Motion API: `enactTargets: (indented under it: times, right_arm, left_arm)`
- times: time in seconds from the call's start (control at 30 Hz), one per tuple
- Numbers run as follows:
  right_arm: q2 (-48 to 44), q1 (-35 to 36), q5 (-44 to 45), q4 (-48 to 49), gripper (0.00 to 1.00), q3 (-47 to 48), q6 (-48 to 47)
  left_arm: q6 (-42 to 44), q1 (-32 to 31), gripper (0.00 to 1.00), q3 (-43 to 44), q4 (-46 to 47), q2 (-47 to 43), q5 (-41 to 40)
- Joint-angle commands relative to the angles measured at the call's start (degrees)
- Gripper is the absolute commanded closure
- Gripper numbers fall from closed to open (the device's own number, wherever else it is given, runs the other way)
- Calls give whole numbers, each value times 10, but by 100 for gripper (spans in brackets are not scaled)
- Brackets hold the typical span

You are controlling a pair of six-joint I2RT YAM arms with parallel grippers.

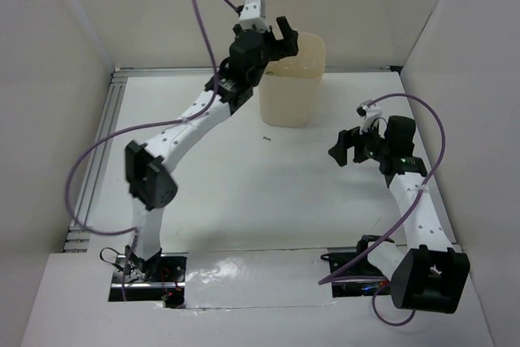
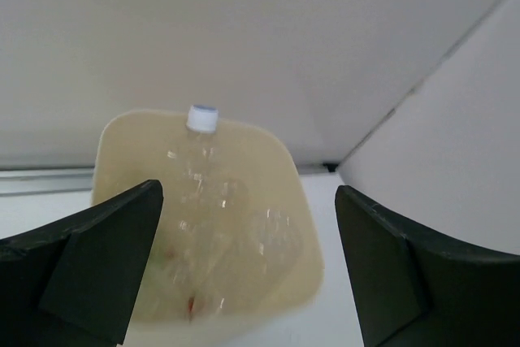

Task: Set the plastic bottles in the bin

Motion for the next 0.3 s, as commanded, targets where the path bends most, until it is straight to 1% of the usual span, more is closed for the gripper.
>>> enactTargets:
  times: [0.0, 0.03, 0.07, 0.1, 0.13, 0.17, 0.2, 0.23, 0.27]
  right_arm:
    - [2, -6, 53, -11, 0, 12, 55]
    - [2, -11, 82, -11, 0, 18, 74]
    - [-5, -17, 113, -11, 0, 26, 96]
    - [-5, -17, 130, -11, 0, 26, 105]
    - [-5, -17, 143, -11, 0, 34, 105]
    - [-13, -24, 148, -11, 0, 40, 105]
    - [-20, -33, 153, -11, 0, 40, 105]
    - [-26, -33, 170, -4, 0, 33, 114]
    - [-45, -39, 180, 9, 0, 21, 127]
  left_arm:
    - [83, -5, 0, -159, 44, -182, 85]
    - [104, 1, 0, -227, 52, -275, 121]
    - [104, 1, 0, -361, 52, -320, 131]
    - [104, 11, 0, -428, 52, -364, 139]
    - [104, 19, 0, -492, 45, -450, 146]
    - [96, 34, 0, -614, 45, -494, 141]
    - [88, 45, 0, -669, 31, -535, 136]
    - [81, 68, 0, -718, 23, -577, 136]
    - [81, 79, 0, -802, 16, -656, 130]
